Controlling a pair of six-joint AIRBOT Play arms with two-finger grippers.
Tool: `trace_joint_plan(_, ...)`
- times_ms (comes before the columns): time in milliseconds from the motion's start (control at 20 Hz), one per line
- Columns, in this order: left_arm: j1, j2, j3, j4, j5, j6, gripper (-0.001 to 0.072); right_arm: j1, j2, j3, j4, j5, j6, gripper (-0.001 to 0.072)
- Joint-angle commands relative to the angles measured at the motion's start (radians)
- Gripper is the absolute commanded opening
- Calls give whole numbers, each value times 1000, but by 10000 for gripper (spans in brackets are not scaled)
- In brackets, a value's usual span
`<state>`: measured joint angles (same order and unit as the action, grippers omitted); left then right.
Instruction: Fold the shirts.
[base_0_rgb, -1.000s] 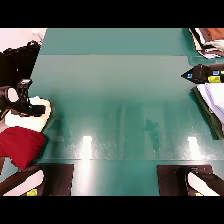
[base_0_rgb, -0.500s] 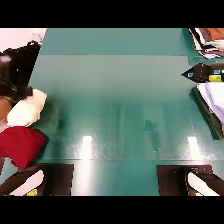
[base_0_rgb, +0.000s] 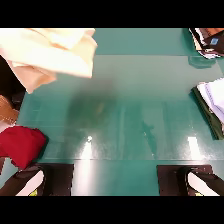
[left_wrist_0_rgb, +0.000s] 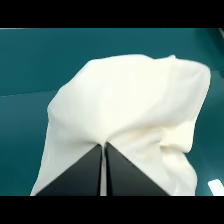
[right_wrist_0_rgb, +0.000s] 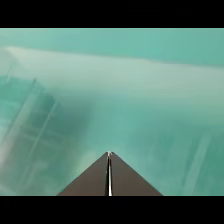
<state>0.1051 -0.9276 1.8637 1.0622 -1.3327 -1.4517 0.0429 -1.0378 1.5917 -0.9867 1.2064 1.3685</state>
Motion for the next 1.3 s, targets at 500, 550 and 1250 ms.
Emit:
trace_joint_plan(500,-822,-584,49,58,-61,109,221,0,7,60,0,56,1,17)
trace_joint_plan(550,-817,-609,49,68,-63,107,445,0,7,60,0,56,1,17)
trace_joint_plan(1250,-226,-621,-483,151,105,38,424,0,6,60,-1,61,1,17)
